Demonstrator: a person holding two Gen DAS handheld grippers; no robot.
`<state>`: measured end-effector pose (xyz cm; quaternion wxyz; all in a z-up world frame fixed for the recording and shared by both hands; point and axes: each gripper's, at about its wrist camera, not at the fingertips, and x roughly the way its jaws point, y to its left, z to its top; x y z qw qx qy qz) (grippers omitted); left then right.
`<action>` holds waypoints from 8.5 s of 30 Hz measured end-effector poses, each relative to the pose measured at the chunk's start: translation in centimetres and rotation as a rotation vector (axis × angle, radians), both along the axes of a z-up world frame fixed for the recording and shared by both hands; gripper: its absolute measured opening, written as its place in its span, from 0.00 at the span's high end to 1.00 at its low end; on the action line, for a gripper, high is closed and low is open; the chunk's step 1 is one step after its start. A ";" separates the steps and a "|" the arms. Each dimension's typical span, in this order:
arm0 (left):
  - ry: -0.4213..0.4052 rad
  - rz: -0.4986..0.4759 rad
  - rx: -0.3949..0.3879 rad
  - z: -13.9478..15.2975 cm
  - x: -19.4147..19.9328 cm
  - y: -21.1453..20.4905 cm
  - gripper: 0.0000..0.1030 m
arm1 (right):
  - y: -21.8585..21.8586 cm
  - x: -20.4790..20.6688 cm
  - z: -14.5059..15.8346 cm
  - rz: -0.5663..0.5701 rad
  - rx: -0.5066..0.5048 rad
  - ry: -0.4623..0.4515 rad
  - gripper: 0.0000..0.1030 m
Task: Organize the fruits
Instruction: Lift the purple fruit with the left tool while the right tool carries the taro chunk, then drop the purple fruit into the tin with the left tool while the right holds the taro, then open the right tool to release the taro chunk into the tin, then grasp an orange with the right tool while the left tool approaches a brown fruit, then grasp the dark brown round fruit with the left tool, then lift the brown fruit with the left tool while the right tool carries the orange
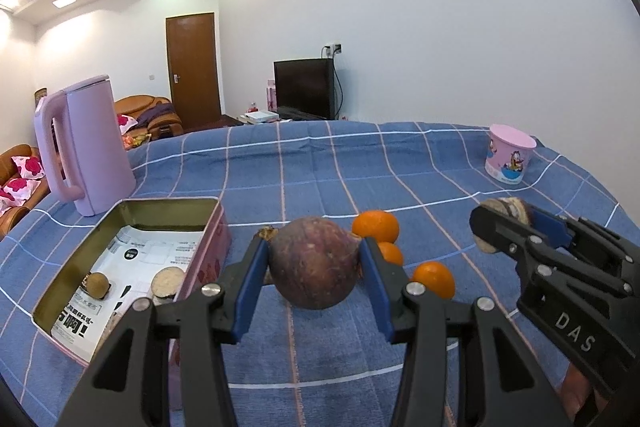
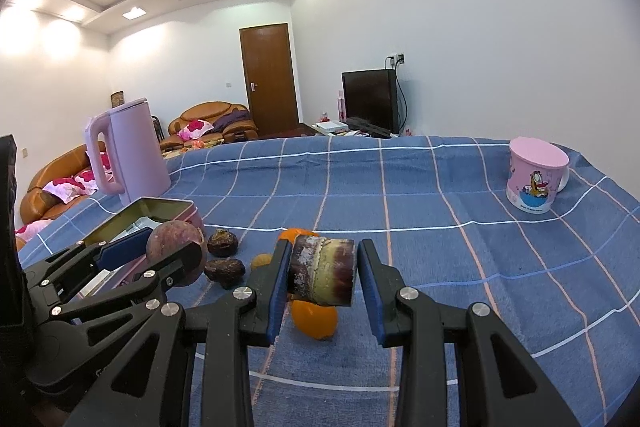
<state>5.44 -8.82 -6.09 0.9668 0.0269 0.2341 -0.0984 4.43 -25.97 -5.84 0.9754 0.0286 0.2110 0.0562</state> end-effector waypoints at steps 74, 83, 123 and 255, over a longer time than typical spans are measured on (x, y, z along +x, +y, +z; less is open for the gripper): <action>0.135 0.352 0.027 -1.3 6.2 15.7 0.52 | 18.1 7.4 0.3 0.367 -0.105 0.068 0.65; 0.156 0.347 0.023 -1.4 7.0 15.9 0.54 | 19.0 9.3 -0.9 0.364 -0.102 0.123 0.65; 0.071 0.228 0.006 1.0 3.5 8.6 0.16 | 0.8 4.8 -0.7 0.035 -0.081 0.180 0.38; 0.018 0.062 0.031 -0.5 3.6 0.2 0.58 | -0.4 3.3 -0.4 0.076 -0.006 0.058 0.67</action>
